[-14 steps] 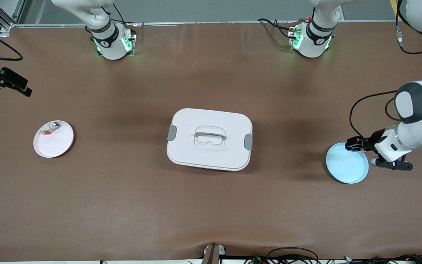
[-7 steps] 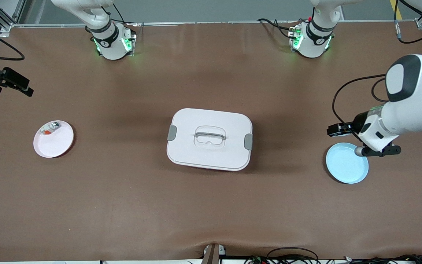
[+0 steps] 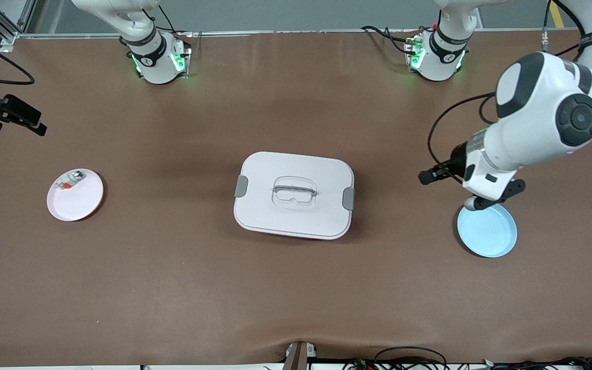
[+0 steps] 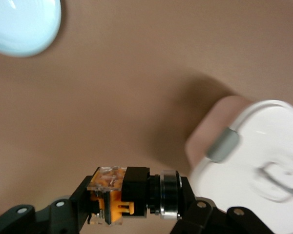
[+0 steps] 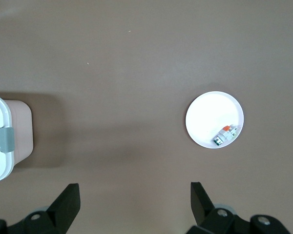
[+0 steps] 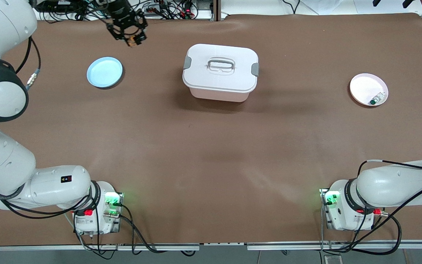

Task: Transfer orange switch to right arm and place
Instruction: 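Carry the switch over the white box while the right gripper reaches in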

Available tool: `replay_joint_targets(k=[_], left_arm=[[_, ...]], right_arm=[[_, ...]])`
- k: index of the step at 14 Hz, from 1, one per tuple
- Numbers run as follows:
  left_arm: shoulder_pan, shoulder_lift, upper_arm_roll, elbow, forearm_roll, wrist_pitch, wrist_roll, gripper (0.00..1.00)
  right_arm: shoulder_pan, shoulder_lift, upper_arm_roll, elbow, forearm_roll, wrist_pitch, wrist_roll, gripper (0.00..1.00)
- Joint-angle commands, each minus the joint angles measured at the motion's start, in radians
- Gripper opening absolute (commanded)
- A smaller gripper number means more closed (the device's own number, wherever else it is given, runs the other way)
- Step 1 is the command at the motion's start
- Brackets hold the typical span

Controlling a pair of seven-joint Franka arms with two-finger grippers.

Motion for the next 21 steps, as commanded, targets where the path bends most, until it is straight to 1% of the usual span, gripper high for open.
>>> replay_joint_targets(k=[1,2,4,6,8,11,13,15,17,20,21], left_arm=[[0.002,-0.001,-0.048,0.035,-0.066,-0.019,-0.177,0.19],[0.001,0.002,-0.075,0.044,-0.072,-0.017,-0.240,0.19],[-0.005,0.006,-0.106,0.061,-0.101,-0.005,-0.447,0.19],[-0.048,0.023,-0.114,0.089,-0.115,0.004,-0.570,0.19],[-0.090,0.043,-0.114,0.115,-0.156,0.015,-0.682,0.19],[-0.157,0.058,-0.114,0.118,-0.167,0.102,-0.877,0.19],[-0.201,0.081,-0.114,0.138,-0.164,0.145,-0.978,0.19],[-0.235,0.089,-0.112,0.138,-0.167,0.211,-1.087,0.19],[-0.268,0.092,-0.114,0.138,-0.167,0.286,-1.188,0.19],[-0.320,0.103,-0.114,0.138,-0.167,0.385,-1.277,0.19],[-0.335,0.108,-0.114,0.138,-0.167,0.417,-1.297,0.19]], right_arm=[[0.003,-0.009,0.001,0.024,-0.011,-0.002,0.016,1.00],[-0.003,-0.008,-0.002,0.026,-0.013,-0.002,0.016,1.00],[0.002,-0.006,-0.002,0.027,-0.011,-0.001,0.016,1.00],[0.006,-0.004,0.003,0.030,-0.010,0.013,0.014,1.00],[0.034,-0.004,0.001,0.032,-0.014,0.016,0.014,1.00],[0.051,-0.001,0.003,0.036,-0.040,0.016,0.005,1.00],[0.054,0.008,0.001,0.036,-0.037,0.012,0.005,1.00],[0.054,0.011,0.001,0.041,-0.024,0.010,0.006,1.00],[0.084,0.017,0.001,0.041,-0.022,0.016,0.006,1.00],[0.107,0.022,0.003,0.032,0.001,0.012,-0.047,1.00],[0.132,0.028,0.001,0.030,-0.001,0.006,-0.066,1.00]])
